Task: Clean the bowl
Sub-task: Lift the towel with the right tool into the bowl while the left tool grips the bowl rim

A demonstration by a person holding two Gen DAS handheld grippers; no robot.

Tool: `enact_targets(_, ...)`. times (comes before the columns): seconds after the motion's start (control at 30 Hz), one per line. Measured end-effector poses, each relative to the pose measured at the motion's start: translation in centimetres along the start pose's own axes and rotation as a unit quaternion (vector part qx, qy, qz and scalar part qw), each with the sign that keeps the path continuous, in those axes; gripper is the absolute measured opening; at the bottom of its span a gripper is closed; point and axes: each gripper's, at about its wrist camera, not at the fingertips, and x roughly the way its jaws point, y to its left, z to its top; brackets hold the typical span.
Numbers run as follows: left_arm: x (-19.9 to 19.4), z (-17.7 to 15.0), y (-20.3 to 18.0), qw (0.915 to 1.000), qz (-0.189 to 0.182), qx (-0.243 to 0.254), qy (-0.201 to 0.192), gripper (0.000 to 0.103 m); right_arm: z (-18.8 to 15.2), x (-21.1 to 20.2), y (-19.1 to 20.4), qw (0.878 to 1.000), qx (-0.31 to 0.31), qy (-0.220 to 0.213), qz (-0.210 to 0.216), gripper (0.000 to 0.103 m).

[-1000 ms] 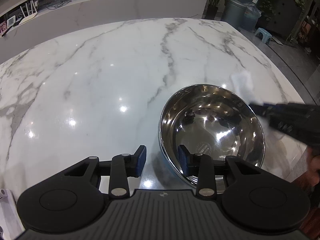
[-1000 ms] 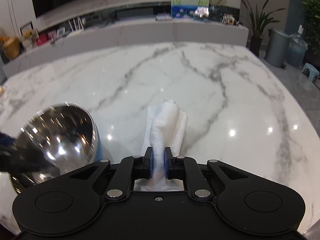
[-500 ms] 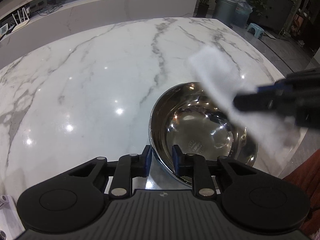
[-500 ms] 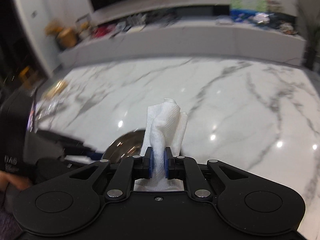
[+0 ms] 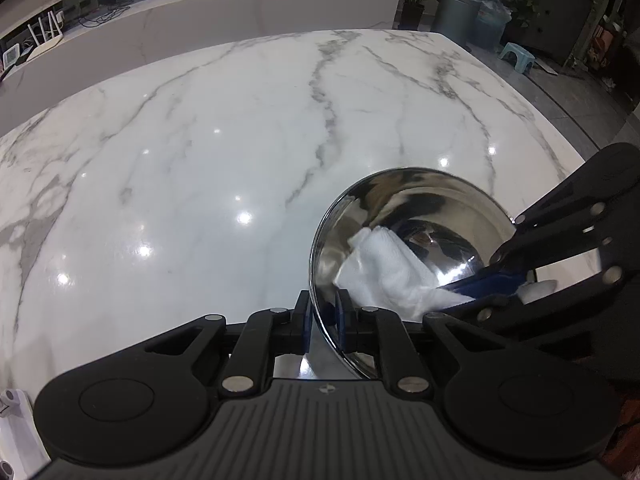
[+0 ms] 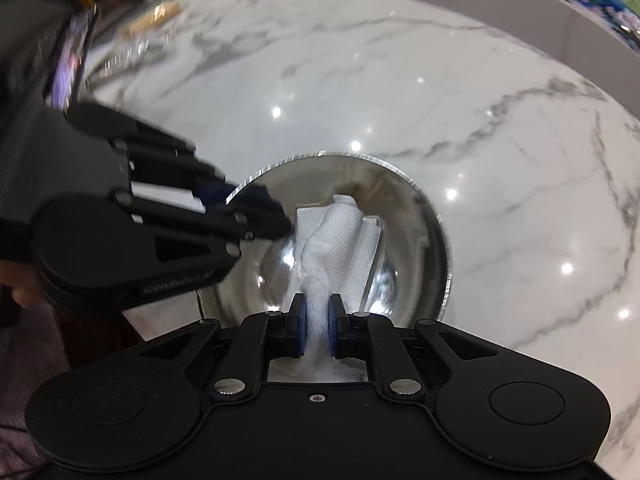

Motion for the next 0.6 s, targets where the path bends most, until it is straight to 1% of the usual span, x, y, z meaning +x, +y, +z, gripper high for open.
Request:
enact_targets(0.13, 0.2, 0.0, -0.2, 1.0, 0.002, 0.008, 0.001, 0.011, -0.2, 0.1, 0.2, 0.999, -0.028, 0.016, -0.011, 0.009)
enact_targets(0.23, 0.2, 0.1, -0.4, 0.9999, 0.003, 0.011, 0.001, 0.011, -0.1, 0.2, 0.7, 0.997, -0.062, 0.021, -0.045, 0.009)
enact_targets(0.33, 0.3, 0.1, -0.5, 0.9999, 0.005, 0.014, 0.003, 0.011, -0.1, 0.2, 1.2, 0.991, -0.102, 0.029, -0.076, 0.008)
enact_targets(0.47, 0.2, 0.2, -0.5, 0.9999, 0.006, 0.009, 0.005, 0.012, -0.2, 0.2, 1.5, 0.988, -0.122, 0.04, -0.08, 0.008)
enact_targets(0.5, 0.3, 0.2, -0.5, 0.9999, 0.007, 0.007, 0.007, 0.014, -0.2, 0.2, 1.5, 0.988, -0.123, 0.041, -0.079, 0.008)
enact_targets(0.57, 0.4, 0.2, -0.4, 0.9998, 0.011, -0.001, 0.016, 0.033, 0.0, 0.2, 1.5, 0.989, -0.121, 0.042, -0.078, 0.008)
enact_targets(0.6, 0.6, 0.2, -0.3, 0.9995, 0.008, -0.006, 0.03, 0.036, 0.0, 0.2, 1.4, 0.989, -0.118, 0.041, -0.078, 0.008)
